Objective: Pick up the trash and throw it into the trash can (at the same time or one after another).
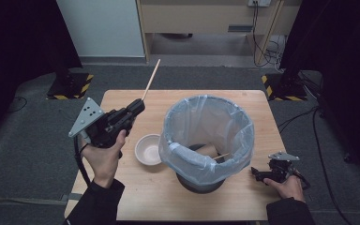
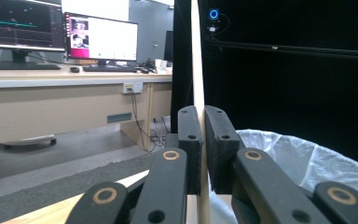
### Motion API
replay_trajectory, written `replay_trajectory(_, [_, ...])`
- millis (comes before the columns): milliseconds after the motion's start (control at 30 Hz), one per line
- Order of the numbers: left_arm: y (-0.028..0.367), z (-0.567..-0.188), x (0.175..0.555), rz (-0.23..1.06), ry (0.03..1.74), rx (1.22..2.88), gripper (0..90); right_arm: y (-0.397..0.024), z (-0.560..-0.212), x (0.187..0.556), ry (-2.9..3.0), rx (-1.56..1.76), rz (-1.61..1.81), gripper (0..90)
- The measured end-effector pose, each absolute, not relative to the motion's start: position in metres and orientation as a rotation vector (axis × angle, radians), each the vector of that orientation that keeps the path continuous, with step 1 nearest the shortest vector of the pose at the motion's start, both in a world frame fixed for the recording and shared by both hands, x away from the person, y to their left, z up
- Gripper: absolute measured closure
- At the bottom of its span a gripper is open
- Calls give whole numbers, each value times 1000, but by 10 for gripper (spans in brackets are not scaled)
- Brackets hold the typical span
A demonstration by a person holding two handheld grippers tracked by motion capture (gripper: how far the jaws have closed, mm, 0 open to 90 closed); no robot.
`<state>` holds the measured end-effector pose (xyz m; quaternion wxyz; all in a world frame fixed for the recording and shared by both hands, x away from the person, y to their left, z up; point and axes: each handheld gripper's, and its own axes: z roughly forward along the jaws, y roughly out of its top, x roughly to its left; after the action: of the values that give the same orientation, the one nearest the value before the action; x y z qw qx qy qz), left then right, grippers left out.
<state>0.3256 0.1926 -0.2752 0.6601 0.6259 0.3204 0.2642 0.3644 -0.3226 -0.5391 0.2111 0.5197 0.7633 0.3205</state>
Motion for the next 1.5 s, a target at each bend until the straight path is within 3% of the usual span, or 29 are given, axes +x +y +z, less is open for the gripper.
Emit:
replay_trajectory(1367, [84, -274, 351, 475, 591, 1556, 852, -323, -539, 364, 2121, 1444, 891, 8])
replay_trajectory(1500, [85, -276, 353, 470, 591, 1557, 787, -323, -539, 365, 2121, 1443, 890, 8])
